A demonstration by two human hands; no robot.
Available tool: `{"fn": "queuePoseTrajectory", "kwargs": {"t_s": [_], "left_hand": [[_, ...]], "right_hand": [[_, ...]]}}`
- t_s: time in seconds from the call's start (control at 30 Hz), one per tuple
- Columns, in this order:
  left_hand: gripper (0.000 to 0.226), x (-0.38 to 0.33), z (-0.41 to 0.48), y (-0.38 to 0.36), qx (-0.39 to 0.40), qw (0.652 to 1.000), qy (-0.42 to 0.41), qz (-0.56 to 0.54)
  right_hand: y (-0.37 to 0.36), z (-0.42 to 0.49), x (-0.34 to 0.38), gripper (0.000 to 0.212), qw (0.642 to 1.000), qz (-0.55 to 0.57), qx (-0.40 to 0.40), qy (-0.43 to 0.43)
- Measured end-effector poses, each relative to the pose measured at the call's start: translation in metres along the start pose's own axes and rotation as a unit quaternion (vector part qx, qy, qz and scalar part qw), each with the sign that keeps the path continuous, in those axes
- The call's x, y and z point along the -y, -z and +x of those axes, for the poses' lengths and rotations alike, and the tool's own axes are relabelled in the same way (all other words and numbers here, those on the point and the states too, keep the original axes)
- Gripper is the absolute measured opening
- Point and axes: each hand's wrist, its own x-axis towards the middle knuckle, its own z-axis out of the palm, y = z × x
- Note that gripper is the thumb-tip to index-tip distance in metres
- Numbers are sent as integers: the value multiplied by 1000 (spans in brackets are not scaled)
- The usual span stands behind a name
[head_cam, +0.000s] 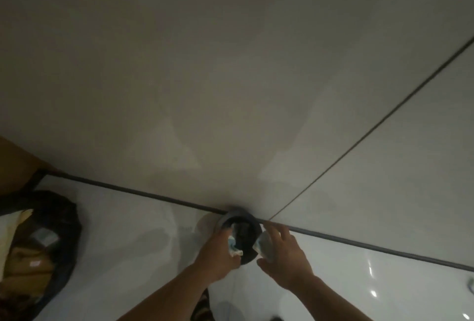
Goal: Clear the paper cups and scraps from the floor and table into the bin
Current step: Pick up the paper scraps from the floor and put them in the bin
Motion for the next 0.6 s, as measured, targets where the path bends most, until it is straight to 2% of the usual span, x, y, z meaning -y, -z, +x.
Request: {"fn": "queuePoseTrajectory", "kwargs": {"t_s": [0.13,0.37,0.47,0.6], "left_hand": [[73,44,75,-20,37,999,7,38],[78,118,188,-77,50,995,7,81],[90,130,212,-85,52,992,18,110],[81,119,202,-78,54,986,31,153]], "right_hand": [[-55,65,-22,85,998,12,30,-46],[-168,165,-81,88,995,52,45,-79],[-187,178,-103,91,992,83,36,-83],[-178,161,-114,93,991,88,47,-94]]}}
